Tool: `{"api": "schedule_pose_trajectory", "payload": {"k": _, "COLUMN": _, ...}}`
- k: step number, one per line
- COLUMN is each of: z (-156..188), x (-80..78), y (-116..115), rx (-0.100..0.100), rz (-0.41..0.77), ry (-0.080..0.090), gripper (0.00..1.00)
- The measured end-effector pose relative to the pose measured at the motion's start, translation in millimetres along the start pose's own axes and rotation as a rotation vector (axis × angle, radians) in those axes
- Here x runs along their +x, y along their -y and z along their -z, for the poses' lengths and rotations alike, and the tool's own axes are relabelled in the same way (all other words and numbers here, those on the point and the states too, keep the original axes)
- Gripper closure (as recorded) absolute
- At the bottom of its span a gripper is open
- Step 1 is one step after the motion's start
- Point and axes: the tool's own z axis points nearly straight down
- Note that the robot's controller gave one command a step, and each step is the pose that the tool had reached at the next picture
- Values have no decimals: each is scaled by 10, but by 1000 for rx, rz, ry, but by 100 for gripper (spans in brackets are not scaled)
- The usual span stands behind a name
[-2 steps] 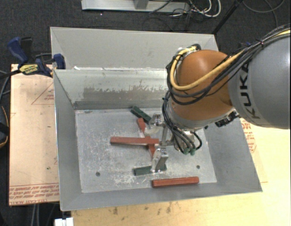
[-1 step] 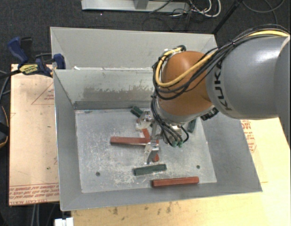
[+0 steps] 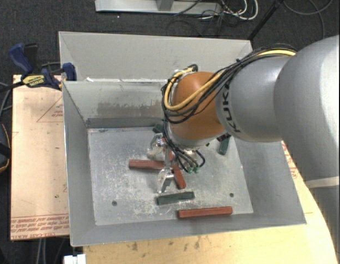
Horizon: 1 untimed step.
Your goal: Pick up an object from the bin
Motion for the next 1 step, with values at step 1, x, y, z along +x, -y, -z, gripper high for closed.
{"api": "schedule_pose_trajectory", "payload": {"k": 1, "z": 21, "x": -30, "y": -1, "rx": -1, "rz": 9, "ry": 7, "gripper": 0}}
